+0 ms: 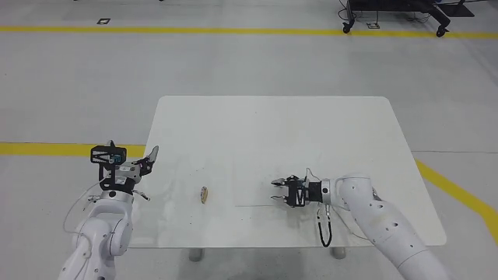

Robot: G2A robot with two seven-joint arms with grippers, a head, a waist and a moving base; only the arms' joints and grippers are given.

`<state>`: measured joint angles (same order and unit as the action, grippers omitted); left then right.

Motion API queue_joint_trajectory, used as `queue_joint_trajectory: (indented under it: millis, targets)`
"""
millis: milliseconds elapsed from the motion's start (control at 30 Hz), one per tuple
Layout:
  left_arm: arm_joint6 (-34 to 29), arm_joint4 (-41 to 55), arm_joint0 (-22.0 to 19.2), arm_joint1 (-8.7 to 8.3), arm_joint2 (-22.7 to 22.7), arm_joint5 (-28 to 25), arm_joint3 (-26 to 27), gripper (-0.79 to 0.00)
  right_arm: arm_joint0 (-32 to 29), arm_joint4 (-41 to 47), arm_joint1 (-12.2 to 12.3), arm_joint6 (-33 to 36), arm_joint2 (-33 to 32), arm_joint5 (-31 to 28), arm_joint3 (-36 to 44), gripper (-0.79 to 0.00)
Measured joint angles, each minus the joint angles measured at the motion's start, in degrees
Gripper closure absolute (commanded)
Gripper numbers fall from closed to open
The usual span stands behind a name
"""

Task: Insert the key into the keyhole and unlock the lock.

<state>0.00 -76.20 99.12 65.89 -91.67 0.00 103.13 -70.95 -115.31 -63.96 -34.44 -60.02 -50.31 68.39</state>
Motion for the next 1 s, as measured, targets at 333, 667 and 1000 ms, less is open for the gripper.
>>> queue_joint_trajectory:
  millis: [333, 667, 1000]
  targets:
    - [0.0, 0.0, 0.0, 0.0, 0.0, 0.0, 0.0, -0.785, 1.92, -1.16, 0.13, 0.73, 1.97, 4.02, -2.95, 0.0]
    - [0.0, 0.0, 0.0, 0.0, 0.0, 0.0, 0.0, -0.785, 2.46, 1.25, 0.51, 0.98, 1.53, 6.53, -3.03, 0.0]
    - [0.0, 0.0, 0.0, 0.0, 0.0, 0.0, 0.0, -0.785, 1.37, 11.58, 0.79, 2.25, -1.93, 7.45, -2.67, 0.0]
